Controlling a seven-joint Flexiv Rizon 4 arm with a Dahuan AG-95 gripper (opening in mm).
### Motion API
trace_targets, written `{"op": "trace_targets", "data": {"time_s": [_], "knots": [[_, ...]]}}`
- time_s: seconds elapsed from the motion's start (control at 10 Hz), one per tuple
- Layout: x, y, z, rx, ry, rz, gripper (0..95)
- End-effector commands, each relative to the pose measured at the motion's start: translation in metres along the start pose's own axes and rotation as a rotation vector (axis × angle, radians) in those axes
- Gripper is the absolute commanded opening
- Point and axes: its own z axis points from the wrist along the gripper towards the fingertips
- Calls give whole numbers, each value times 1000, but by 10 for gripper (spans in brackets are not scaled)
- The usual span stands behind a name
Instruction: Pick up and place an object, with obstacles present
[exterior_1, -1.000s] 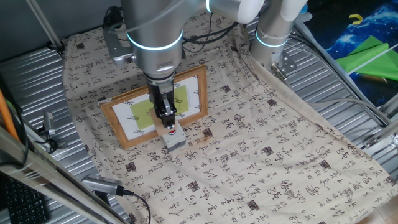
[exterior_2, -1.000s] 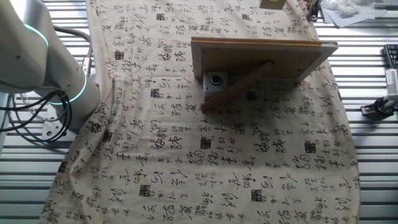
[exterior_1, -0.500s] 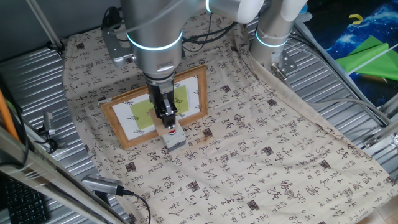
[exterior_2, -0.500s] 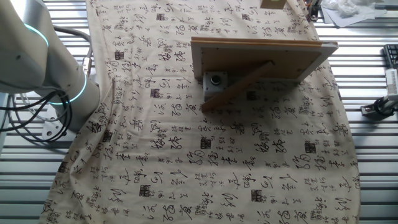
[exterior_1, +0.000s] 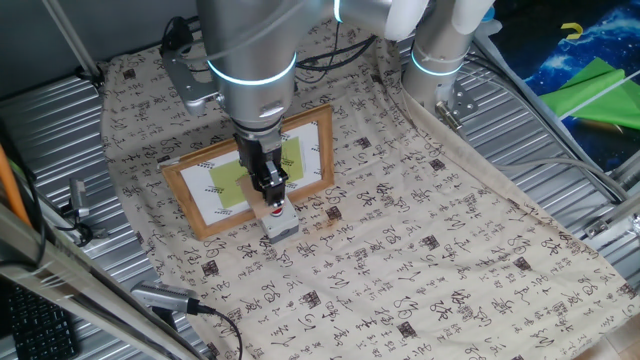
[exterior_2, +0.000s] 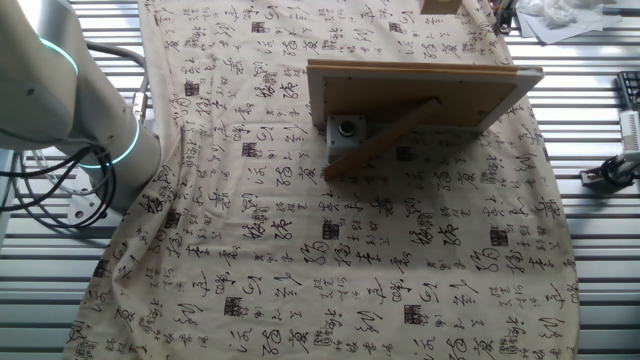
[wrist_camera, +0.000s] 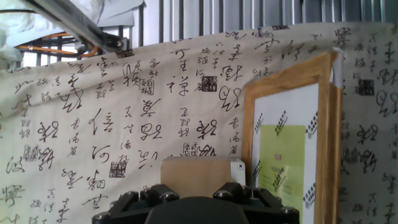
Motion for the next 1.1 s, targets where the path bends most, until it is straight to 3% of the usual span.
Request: {"op": "trace_targets", "data": {"time_s": [0.1, 0.6, 0.7, 0.9, 1.1], "knots": [[0, 0, 0, 0, 4, -31, 0], [0, 2, 0, 8, 2, -29, 0], [0, 19, 7, 16, 5, -11, 0], [14, 37, 15, 16, 4, 6, 0], [41, 47, 32, 5, -4, 16, 0]]}}
